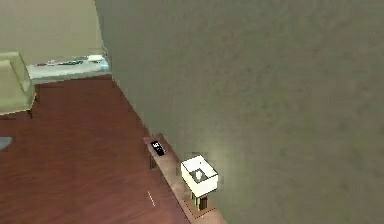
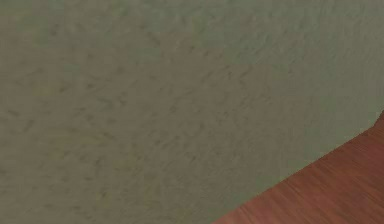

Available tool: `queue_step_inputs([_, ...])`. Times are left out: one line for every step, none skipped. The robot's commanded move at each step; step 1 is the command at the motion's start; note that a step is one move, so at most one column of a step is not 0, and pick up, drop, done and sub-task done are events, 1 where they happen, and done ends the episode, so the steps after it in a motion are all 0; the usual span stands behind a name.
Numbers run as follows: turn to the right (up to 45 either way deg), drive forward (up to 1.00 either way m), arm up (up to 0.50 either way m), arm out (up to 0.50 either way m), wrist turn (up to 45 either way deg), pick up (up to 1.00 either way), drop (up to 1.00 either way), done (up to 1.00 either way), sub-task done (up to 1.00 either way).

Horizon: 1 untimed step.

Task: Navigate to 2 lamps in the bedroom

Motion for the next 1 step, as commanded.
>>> queue_step_inputs([0.0,0.0,0.0,0.0,0.0,0.0,0.0,0.0,1.0])
